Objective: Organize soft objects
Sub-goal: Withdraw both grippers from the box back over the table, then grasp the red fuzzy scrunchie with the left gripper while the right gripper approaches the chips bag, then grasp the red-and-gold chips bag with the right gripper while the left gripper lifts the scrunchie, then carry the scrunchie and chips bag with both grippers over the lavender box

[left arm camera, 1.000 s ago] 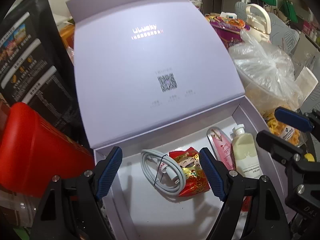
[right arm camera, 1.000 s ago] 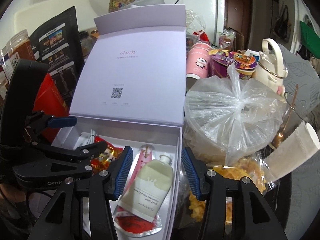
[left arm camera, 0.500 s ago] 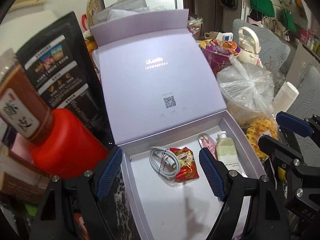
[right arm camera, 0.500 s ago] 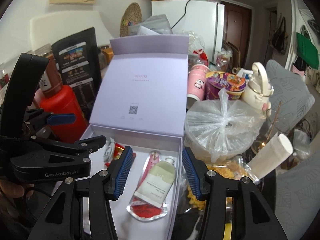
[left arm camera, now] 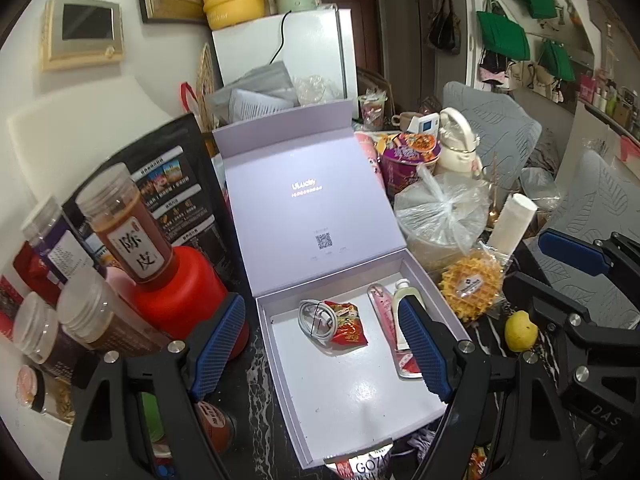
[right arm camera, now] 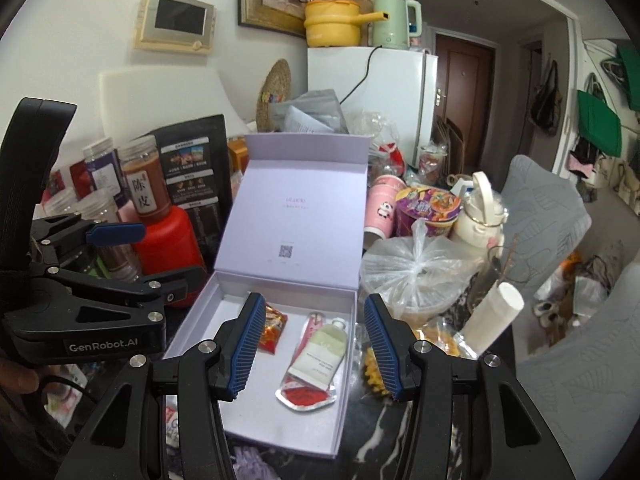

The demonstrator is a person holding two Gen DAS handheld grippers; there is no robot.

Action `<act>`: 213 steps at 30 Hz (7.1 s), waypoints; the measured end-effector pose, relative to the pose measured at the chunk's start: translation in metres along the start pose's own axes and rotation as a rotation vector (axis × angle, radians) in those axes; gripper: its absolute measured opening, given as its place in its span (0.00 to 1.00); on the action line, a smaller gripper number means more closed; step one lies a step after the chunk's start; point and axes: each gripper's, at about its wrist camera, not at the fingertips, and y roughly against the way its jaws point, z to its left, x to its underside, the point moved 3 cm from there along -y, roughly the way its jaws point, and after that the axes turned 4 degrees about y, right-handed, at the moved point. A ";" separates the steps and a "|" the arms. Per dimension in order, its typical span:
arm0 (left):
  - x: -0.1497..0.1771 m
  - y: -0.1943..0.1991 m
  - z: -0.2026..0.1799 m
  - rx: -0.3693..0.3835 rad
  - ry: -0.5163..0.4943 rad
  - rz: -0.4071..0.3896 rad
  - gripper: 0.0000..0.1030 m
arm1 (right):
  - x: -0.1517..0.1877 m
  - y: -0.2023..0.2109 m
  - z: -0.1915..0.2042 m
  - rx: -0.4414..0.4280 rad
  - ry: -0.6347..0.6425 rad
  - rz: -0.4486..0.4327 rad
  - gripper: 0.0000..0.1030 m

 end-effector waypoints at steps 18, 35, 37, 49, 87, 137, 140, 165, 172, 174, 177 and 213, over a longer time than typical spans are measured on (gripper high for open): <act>0.029 0.090 -0.010 0.035 0.014 -0.128 0.77 | 0.015 0.092 0.016 0.028 0.009 -0.107 0.55; 0.098 0.146 -0.018 0.128 0.029 -0.156 0.77 | 0.071 0.149 0.031 0.038 0.001 -0.135 0.66; 0.105 0.150 -0.019 0.138 0.031 -0.156 0.77 | 0.078 0.155 0.035 0.033 0.007 -0.138 0.68; 0.143 0.156 -0.020 0.129 0.044 -0.175 0.98 | 0.118 0.172 0.046 0.021 -0.007 -0.147 0.74; 0.256 0.025 -0.114 0.354 -0.028 0.144 0.98 | 0.260 0.117 -0.012 0.083 -0.205 0.033 0.81; 0.254 0.041 0.007 0.212 0.227 0.093 0.51 | 0.231 0.027 0.035 -0.057 -0.163 0.124 0.86; 0.253 0.037 0.013 0.206 0.241 0.088 0.51 | 0.227 0.015 0.036 -0.067 -0.172 0.136 0.86; 0.257 0.057 0.019 0.219 0.276 0.057 0.51 | 0.227 0.022 0.046 -0.082 -0.195 0.138 0.68; 0.260 0.078 0.015 0.227 0.262 0.029 0.51 | 0.234 0.053 0.052 -0.081 -0.200 0.112 0.68; 0.260 0.086 0.014 0.228 0.259 0.016 0.51 | 0.236 0.062 0.054 -0.078 -0.201 0.105 0.68; 0.259 0.098 0.013 0.228 0.254 -0.006 0.51 | 0.239 0.075 0.057 -0.077 -0.207 0.094 0.68; 0.130 0.134 0.023 0.176 0.154 -0.210 0.51 | 0.114 0.126 0.053 -0.045 -0.065 -0.123 0.68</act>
